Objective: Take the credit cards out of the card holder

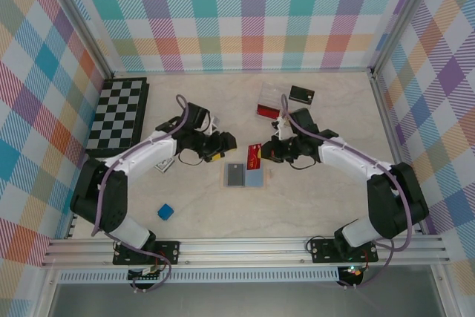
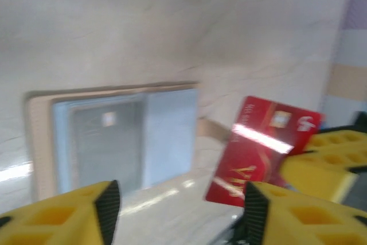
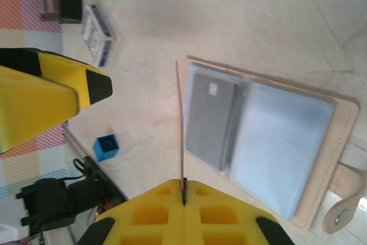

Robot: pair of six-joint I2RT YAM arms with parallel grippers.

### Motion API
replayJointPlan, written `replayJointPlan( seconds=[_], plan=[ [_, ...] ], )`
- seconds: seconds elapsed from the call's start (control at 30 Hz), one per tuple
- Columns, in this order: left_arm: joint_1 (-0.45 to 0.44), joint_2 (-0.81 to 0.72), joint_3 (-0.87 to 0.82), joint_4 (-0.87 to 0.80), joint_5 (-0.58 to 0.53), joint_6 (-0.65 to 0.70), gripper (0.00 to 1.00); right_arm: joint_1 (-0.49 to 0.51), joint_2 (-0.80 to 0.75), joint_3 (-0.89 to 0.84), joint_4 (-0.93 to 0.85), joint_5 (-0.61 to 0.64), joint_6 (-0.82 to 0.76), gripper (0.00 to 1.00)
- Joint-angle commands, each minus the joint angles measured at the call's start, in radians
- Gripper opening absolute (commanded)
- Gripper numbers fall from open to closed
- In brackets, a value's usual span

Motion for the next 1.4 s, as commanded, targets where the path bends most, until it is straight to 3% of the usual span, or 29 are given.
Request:
replayJointPlan(
  seconds=[0.0,0.13,0.37,0.47,0.87,1.07,1.23,1.37],
  plan=[
    [0.016,-0.040,-0.057,0.180,0.163,-0.076,0.71,-0.033,-0.028,-0.003,0.079,-0.157,-0.037,0.00],
    [0.018,-0.043,-0.089,0.354,0.264,-0.163,0.77,-0.057,-0.025,0.022,0.133,-0.278,-0.026,0.00],
    [0.014,-0.020,-0.090,0.512,0.349,-0.250,0.74,-0.084,0.002,0.031,0.276,-0.416,0.081,0.00],
    [0.012,-0.011,-0.087,0.523,0.354,-0.258,0.66,-0.085,0.016,0.033,0.328,-0.437,0.130,0.00],
    [0.012,-0.012,-0.118,0.706,0.358,-0.371,0.06,-0.096,0.060,0.033,0.459,-0.457,0.272,0.02],
    [0.010,-0.023,-0.155,0.806,0.262,-0.457,0.00,-0.092,0.064,-0.005,0.619,-0.450,0.422,0.20],
    [0.010,-0.041,-0.174,0.846,0.177,-0.497,0.00,-0.070,0.063,-0.032,0.702,-0.420,0.511,0.23],
    [0.010,-0.047,-0.174,0.847,0.134,-0.508,0.00,-0.052,0.060,-0.039,0.730,-0.402,0.552,0.19]
  ],
)
